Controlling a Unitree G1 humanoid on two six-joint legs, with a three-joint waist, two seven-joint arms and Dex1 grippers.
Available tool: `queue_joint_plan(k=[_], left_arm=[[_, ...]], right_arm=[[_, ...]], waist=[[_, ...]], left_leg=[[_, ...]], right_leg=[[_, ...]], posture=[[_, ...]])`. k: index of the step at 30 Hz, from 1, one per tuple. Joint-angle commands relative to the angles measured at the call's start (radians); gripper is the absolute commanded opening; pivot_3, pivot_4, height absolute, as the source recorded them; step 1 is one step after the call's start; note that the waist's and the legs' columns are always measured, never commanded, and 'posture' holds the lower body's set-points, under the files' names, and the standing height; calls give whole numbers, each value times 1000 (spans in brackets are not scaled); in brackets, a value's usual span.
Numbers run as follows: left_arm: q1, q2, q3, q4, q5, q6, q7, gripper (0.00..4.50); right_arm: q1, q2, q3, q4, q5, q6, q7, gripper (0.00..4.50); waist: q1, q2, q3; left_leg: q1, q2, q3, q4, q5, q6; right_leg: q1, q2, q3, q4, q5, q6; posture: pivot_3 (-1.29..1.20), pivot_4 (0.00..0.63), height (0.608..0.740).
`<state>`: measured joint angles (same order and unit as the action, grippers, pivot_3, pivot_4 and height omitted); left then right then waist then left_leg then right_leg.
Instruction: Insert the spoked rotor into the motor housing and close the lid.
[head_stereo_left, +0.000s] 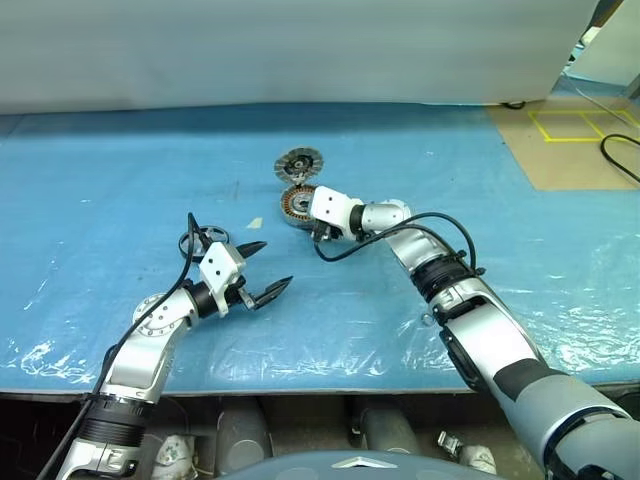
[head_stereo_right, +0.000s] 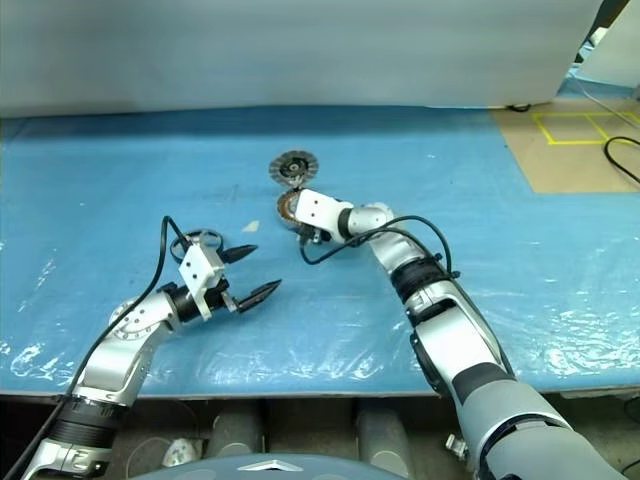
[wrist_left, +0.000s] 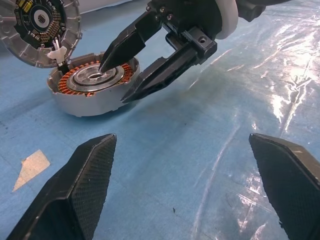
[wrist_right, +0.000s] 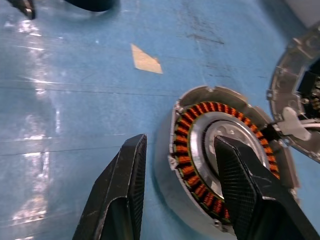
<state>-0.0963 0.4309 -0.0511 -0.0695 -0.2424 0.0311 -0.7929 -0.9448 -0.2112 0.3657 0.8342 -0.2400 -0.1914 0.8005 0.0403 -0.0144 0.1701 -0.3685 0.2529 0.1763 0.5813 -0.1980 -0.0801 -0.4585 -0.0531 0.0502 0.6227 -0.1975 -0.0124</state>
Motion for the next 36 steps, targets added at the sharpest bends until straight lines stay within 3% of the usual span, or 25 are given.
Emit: queue_joint_plan(k=[1,12,21,24,28,29,36], left_arm=[[-1,-1,-4,-18,-2,-9,0,4500],[-11,-14,-15,-4,3,-16,3,4500],[-4,-12,-12,-6,4,-17,7,4500],[-5,-13,-13,-6,5,-17,8,4500],[-6,-14,-13,-4,5,-18,10,4500],[-6,-14,-13,-4,5,-19,10,4500],[-5,-14,-10,3,6,-26,14,4500]], right_arm=[[-59,-11,17,-6,-10,-29,70,2206],[-162,-22,63,117,-75,-61,159,2206],[-193,-5,65,179,-106,-95,141,2206],[-200,-5,69,205,-126,-109,114,1570],[-208,-8,70,229,-145,-132,88,191],[-210,-9,70,233,-148,-137,84,43],[-221,-11,61,246,-152,-160,70,43]], waist=[[0,0,0],[1,0,0],[1,0,0],[1,0,0],[1,0,0],[2,0,0],[2,0,0]], left_leg=[[0,0,0,0,0,0],[0,1,0,0,0,1],[0,1,0,1,0,1],[0,1,0,1,-1,1],[0,1,0,1,0,1],[0,1,0,1,0,1],[0,1,0,1,-1,1]], right_leg=[[0,0,0,0,0,0],[0,0,-1,0,0,-1],[0,0,-1,1,0,-1],[0,0,-1,1,0,-1],[0,0,-1,1,0,-1],[0,0,-1,1,0,-1],[0,0,-1,1,0,-1]], posture=[[0,150,740],[0,150,740],[0,150,740],[0,150,740],[0,150,740],[0,150,740],[0,150,740]])
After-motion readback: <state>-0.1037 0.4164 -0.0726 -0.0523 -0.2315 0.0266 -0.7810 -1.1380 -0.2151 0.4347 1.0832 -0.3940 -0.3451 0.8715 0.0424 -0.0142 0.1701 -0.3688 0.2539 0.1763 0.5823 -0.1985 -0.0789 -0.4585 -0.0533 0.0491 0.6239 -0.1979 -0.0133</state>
